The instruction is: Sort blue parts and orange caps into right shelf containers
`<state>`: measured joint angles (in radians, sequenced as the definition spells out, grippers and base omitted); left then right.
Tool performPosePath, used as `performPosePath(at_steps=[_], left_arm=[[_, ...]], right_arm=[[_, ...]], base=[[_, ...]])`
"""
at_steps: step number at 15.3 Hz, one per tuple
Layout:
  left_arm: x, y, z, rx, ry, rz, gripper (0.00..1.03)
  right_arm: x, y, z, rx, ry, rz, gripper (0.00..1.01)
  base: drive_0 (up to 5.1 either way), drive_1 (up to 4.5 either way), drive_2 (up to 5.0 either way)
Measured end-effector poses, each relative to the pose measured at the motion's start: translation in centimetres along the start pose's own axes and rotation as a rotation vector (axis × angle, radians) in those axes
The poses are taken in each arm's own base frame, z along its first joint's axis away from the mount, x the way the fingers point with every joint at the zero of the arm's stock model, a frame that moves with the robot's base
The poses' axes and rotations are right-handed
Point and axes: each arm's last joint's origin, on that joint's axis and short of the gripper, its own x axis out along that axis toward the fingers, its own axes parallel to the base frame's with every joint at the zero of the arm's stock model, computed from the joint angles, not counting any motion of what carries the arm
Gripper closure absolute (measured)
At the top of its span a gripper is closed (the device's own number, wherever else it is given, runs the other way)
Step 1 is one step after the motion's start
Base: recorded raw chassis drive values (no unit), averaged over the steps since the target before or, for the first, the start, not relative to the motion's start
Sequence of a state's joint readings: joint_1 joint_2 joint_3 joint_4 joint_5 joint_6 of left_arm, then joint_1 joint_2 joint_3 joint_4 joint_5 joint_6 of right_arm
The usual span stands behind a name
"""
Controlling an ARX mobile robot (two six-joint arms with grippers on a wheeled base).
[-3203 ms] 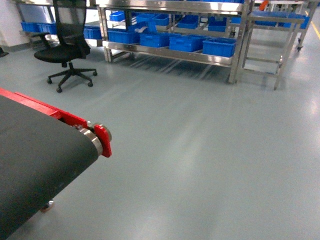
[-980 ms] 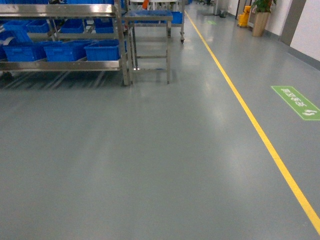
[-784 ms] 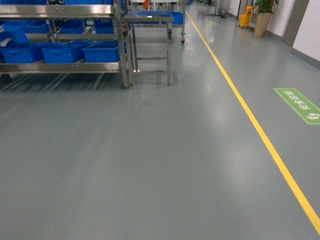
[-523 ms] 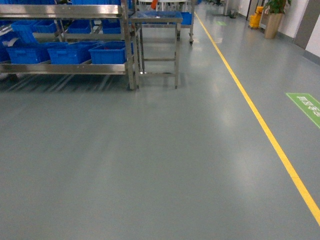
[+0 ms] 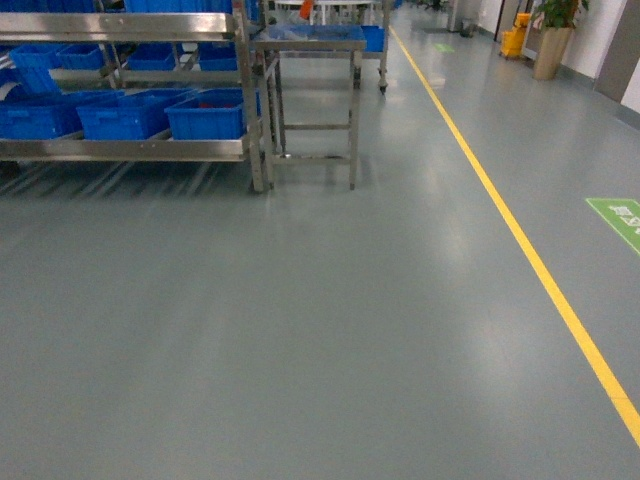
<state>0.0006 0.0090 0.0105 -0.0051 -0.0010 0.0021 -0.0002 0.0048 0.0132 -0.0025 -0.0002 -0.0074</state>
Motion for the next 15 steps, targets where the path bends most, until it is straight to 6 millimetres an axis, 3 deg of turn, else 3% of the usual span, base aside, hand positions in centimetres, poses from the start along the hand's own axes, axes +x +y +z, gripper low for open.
performPosePath(at_steps=[1,15], left_arm=[[0.00,0.00,0.00,0.000,0.000,-0.001,0.59],[0.00,0.00,-0.04,0.000,0.003,-0.001,0.59]], right_arm=[[0.00,0.00,-0.05,0.000,0.005,0.000,0.57],[0.00,0.00,-0.04,0.000,0.004,0.000,0.57]], base=[[-1.5,-1.49,-1.5],[0.0,4.30,-4.3]])
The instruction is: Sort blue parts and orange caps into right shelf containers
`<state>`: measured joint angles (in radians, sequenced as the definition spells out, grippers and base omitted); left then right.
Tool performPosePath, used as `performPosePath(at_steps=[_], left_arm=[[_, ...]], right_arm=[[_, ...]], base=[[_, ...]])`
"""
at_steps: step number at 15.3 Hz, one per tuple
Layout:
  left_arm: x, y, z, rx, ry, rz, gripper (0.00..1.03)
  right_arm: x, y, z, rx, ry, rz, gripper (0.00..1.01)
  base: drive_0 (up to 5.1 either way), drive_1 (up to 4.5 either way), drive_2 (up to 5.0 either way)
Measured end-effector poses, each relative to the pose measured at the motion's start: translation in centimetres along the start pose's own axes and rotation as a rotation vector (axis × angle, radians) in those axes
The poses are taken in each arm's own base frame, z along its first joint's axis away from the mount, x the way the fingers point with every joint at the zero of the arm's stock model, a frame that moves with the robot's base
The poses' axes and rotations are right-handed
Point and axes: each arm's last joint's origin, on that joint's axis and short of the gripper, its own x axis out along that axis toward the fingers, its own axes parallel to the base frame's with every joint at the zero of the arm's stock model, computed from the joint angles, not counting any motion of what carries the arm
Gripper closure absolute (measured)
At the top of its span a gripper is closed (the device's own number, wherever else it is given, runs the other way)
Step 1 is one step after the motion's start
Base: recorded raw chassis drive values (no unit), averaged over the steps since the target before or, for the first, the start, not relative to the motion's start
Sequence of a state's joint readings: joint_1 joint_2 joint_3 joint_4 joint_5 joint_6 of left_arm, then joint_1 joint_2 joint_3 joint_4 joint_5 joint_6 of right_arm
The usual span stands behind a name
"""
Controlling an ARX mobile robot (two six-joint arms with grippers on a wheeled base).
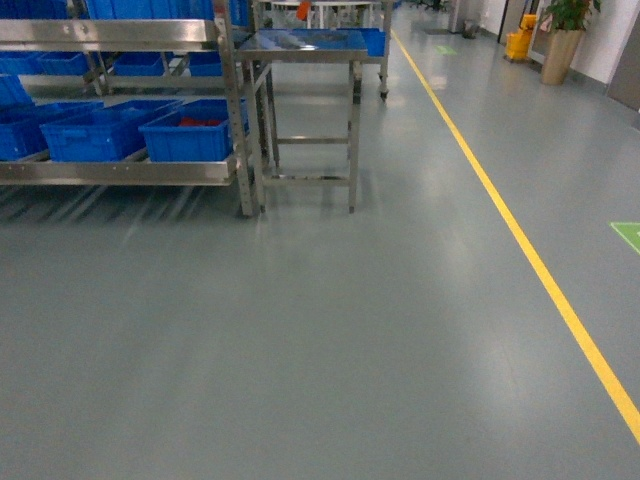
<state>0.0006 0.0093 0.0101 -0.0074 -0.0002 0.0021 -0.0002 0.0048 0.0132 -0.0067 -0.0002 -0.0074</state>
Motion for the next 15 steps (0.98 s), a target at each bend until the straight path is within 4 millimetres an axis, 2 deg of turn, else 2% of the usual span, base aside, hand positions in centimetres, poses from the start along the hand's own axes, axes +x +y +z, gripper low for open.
performPosePath(at_steps=[15], left_arm=[[0.00,0.00,0.06,-0.001,-0.005,0.002,0.59]], right_arm=[[0.00,0.00,0.04,0.000,-0.004,0.000,0.57]], base=[[0.0,4.29,-4.4]])
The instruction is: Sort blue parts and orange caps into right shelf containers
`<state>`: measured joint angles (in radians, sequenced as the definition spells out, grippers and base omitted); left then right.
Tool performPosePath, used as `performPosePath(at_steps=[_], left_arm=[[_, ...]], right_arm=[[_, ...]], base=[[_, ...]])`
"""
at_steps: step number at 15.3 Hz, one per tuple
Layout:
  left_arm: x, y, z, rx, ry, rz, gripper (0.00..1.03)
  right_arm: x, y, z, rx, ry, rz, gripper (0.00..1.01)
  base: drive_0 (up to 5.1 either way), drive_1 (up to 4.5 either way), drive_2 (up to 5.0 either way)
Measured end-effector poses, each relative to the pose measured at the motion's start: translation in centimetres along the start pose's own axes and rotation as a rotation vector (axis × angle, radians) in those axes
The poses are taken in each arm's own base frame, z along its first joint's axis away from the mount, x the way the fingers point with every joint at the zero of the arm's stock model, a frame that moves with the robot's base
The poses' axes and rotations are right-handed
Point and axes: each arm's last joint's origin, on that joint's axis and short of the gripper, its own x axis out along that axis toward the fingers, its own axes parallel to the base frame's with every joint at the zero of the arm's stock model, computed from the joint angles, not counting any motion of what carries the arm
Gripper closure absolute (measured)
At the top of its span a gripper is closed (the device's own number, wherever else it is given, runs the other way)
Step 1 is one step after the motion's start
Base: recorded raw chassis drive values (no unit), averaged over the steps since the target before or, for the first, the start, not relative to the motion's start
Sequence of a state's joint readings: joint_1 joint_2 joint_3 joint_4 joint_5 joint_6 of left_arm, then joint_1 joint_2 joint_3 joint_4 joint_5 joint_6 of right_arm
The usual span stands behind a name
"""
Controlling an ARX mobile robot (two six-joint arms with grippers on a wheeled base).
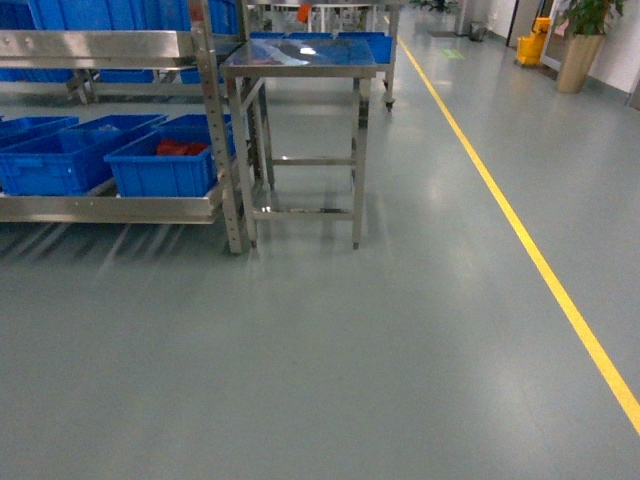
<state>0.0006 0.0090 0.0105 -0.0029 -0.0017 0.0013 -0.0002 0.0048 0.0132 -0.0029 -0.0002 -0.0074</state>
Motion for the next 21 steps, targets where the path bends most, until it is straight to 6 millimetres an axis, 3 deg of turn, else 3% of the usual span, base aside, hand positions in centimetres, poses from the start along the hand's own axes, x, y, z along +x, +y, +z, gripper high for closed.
performPosePath(at_steps=[21], left_arm=[[0.00,0.00,-0.05,0.000,0.004,-0.002,0.59]], right_arm=[[0.00,0.00,-0.01,0.000,0.002,0.000,0.57]], base=[[0.0,4.28,-4.4]])
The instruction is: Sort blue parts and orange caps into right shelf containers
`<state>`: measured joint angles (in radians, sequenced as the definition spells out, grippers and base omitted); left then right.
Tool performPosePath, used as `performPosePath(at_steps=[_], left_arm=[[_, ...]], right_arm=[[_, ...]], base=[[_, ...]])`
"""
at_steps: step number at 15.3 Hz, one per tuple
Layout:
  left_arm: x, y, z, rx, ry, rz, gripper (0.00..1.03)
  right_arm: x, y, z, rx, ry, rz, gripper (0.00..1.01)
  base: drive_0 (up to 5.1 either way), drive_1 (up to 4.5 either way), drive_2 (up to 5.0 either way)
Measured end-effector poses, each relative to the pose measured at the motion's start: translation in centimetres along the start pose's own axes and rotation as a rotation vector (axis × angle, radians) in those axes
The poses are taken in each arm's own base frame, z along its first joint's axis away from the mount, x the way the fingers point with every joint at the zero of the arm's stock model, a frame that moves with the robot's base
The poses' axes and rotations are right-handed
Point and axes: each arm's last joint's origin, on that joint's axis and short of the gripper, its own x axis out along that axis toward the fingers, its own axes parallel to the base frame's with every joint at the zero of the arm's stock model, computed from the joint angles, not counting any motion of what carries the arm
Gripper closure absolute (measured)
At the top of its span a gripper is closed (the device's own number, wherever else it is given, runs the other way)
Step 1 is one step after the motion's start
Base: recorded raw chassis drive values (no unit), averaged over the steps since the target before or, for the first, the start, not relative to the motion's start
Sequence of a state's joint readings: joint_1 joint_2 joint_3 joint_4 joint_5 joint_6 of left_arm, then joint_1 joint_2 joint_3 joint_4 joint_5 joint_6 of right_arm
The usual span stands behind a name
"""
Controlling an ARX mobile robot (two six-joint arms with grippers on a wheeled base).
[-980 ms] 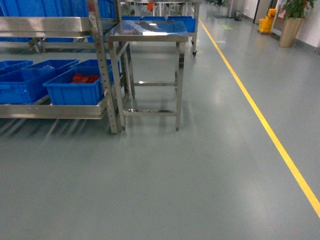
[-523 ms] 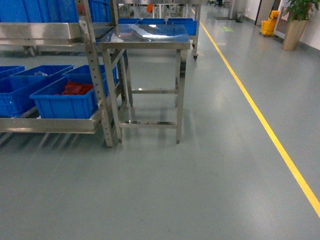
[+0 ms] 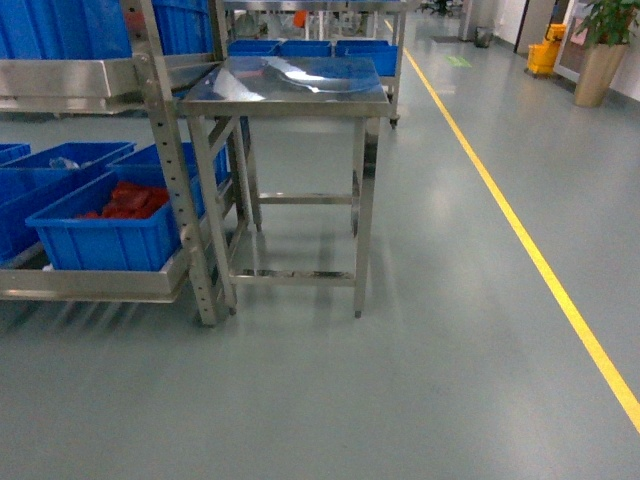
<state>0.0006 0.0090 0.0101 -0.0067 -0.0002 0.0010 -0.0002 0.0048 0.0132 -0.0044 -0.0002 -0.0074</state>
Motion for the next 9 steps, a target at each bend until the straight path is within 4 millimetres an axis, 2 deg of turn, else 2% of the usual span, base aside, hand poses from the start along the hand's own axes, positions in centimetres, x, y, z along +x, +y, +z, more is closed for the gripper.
performPosePath(at_steps=[9], left_arm=[[0.00,0.00,0.02,0.000,-0.002,0.000,0.59]], right_arm=[[0.00,0.00,-0.03,0.000,0.003,0.000,0.57]], base=[[0.0,4.28,-4.4]])
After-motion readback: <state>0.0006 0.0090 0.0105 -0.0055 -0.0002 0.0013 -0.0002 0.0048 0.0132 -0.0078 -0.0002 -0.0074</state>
